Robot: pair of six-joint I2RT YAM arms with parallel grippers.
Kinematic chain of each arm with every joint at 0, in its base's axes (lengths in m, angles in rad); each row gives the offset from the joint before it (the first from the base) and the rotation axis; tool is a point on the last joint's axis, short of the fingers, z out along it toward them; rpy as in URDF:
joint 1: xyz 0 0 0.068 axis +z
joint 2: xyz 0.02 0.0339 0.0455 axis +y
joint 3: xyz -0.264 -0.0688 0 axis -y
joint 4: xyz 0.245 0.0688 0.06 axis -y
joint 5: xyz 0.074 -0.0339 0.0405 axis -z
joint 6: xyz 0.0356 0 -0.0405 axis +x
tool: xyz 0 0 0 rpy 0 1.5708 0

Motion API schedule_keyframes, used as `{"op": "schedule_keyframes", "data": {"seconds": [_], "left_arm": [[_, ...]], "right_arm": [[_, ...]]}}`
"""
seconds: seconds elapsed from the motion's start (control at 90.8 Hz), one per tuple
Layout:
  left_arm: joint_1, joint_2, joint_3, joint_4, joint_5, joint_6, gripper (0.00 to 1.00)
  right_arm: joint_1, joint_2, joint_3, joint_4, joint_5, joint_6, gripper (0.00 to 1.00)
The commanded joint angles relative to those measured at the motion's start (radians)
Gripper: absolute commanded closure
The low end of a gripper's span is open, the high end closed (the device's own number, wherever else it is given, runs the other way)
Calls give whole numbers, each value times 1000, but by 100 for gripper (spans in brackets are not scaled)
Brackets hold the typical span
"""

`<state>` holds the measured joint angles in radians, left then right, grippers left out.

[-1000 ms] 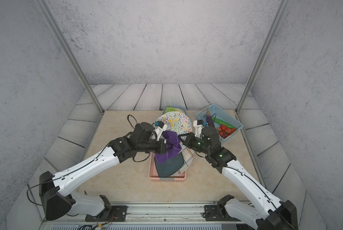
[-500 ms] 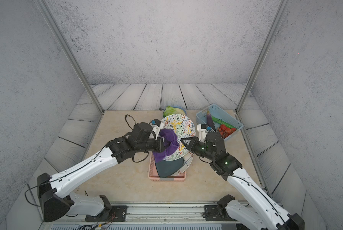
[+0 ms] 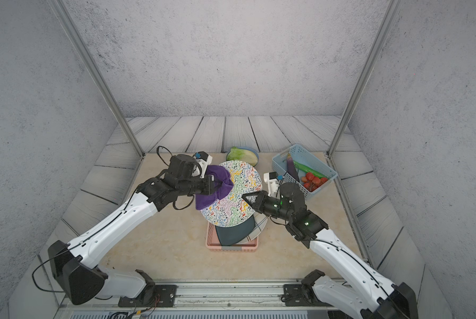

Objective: Wipe the wet plate dry
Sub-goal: Wipe the plate with towel.

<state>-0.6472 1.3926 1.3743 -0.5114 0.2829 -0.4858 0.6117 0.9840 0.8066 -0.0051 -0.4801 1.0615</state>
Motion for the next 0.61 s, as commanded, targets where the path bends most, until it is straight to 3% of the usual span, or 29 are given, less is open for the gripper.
{"op": "schedule_keyframes", "data": {"seconds": [0.0, 0.11, 0.231, 0.33, 0.495, 0.594], "left_arm": [[-60, 80, 89, -83, 19, 146, 100], [-151, 152, 131, -154, -45, 176, 100], [-105, 121, 99, -148, -62, 127, 100], [-97, 70, 47, -88, -28, 197, 100], [-279, 148, 94, -194, -93, 318, 100], [-286, 164, 99, -215, -169, 259, 100]], "right_arm": [[73, -22, 89, 254, -230, -89, 100], [74, -17, 96, 322, -189, -72, 100], [73, -84, 82, 260, -56, -101, 100], [73, -129, 50, 234, -4, -109, 100], [76, -65, 75, 262, -129, -103, 100], [82, -36, 105, 295, -149, -102, 100]]}}
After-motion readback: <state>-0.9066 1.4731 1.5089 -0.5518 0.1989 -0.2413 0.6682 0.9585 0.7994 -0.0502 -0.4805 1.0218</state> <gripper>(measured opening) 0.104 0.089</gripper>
